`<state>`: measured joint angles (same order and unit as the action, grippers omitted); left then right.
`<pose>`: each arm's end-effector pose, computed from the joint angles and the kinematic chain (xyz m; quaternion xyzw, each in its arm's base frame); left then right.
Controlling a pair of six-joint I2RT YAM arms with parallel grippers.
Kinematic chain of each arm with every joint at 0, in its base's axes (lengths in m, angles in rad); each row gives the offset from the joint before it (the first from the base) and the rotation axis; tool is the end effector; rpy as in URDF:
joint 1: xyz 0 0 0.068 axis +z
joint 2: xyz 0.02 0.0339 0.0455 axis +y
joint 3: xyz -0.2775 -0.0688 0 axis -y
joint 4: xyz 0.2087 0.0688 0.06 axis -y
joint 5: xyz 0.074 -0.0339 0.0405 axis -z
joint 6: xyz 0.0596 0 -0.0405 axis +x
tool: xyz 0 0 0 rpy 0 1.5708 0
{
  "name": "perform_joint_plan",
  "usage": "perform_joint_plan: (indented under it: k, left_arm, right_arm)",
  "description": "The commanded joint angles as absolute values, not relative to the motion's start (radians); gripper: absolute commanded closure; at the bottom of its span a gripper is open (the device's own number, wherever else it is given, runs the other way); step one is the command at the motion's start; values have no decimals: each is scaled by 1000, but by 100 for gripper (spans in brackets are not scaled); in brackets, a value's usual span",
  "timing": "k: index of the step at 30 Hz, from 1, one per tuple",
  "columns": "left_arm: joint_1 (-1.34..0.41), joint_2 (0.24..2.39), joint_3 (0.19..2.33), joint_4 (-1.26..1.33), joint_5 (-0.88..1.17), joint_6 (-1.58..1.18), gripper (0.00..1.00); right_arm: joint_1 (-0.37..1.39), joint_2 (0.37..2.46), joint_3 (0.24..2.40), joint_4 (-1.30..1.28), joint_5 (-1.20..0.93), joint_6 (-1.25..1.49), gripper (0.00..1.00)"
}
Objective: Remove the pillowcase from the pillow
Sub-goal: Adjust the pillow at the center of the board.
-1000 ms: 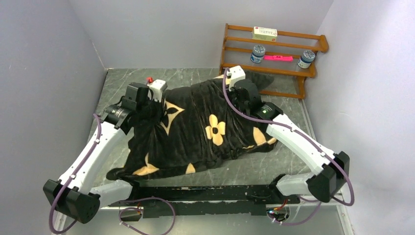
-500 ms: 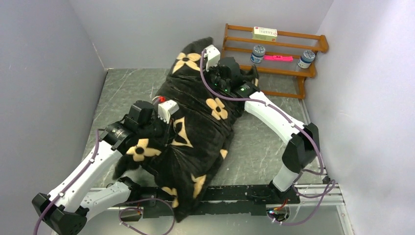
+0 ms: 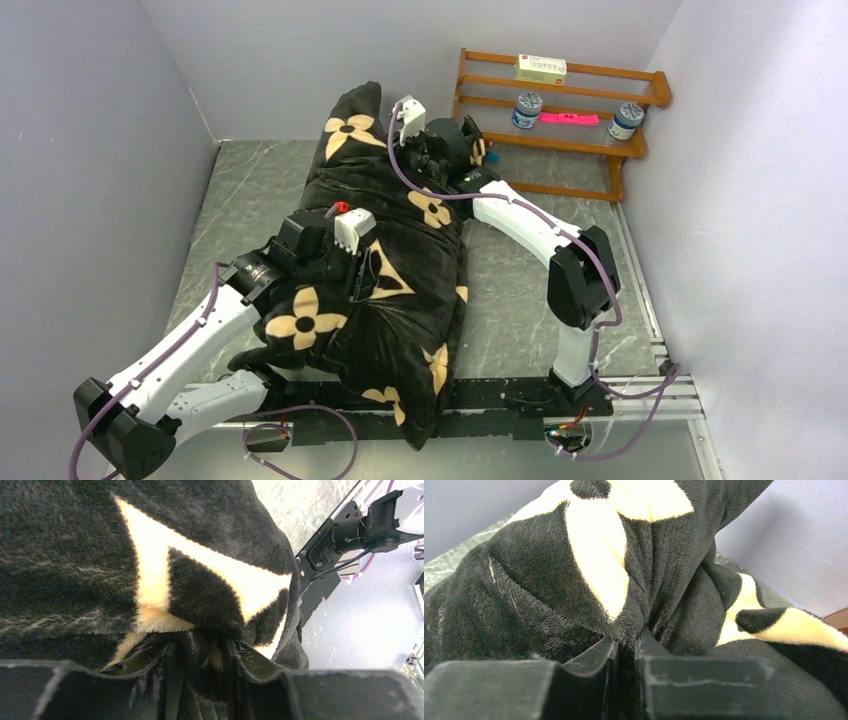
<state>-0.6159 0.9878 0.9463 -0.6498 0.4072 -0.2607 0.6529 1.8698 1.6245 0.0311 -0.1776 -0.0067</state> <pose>0.1312 -0.1218 0.3144 0.2413 0.8570 -0.3426 0.2999 0.3498 0.2808 0.3580 -0.3038 0.7158 0.2639 0.5707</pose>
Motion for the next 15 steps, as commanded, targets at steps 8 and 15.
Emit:
perform_joint_plan:
  k: [8,15]
  left_arm:
    - [-598,1001,1065,-494,152,-216,23]
    - [-432,1077,1200,-522,185,-215,5]
  right_arm:
    - [695,1720,1510,65,-223,169,35]
    - [615,1526,1311,64,-121,298,4]
